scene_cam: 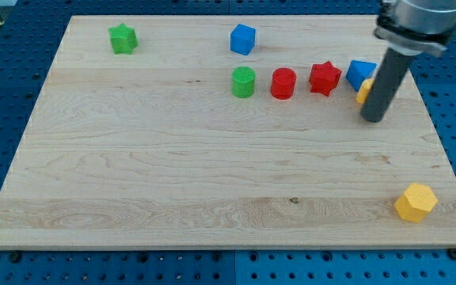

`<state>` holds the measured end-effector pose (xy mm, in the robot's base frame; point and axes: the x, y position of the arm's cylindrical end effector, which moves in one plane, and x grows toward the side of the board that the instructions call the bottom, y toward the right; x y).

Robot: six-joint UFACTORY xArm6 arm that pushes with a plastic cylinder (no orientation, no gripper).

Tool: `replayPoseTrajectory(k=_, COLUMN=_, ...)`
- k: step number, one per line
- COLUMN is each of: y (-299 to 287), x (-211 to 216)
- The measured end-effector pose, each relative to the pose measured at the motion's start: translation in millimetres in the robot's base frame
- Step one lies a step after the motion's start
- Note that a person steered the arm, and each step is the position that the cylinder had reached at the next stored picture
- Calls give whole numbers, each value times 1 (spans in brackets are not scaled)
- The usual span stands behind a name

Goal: Move the yellow heart to the top right

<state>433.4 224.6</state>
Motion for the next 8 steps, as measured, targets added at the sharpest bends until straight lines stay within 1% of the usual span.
replayPoseTrajectory(k=1, y=33, x=-14)
replayPoseTrajectory(k=2, y=59, x=-40)
replayPoseTrajectory(k=3, y=60, x=5)
replayPoseTrajectory(k=4, y=23, x=37)
replayPoseTrajectory(k=5, y=-34, x=18)
replayPoseTrajectory(k=6, y=-42, x=-6)
replayPoseTrajectory(k=7, y=-25, x=-10)
replayPoseTrajectory(k=8, y=1, x=-23)
